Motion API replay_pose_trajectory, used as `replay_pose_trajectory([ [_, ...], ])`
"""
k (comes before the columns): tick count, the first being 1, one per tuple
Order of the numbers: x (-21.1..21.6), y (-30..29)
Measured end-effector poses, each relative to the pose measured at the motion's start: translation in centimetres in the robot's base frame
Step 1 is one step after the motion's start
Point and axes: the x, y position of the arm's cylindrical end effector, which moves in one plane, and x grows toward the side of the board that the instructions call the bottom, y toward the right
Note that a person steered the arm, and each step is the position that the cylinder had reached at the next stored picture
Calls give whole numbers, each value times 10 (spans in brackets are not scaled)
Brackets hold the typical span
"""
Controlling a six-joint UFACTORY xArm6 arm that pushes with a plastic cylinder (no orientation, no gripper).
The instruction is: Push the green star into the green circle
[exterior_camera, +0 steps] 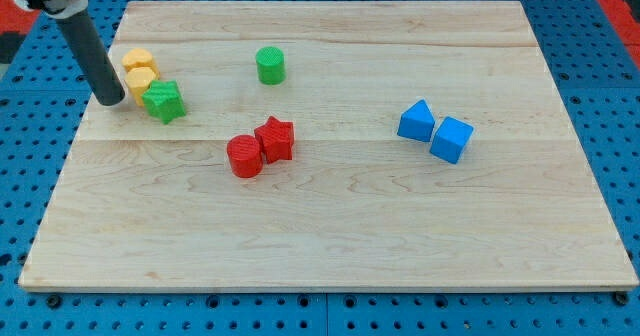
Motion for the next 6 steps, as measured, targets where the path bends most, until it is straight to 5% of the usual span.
replay_pose_trajectory([
  [6,-10,117],
])
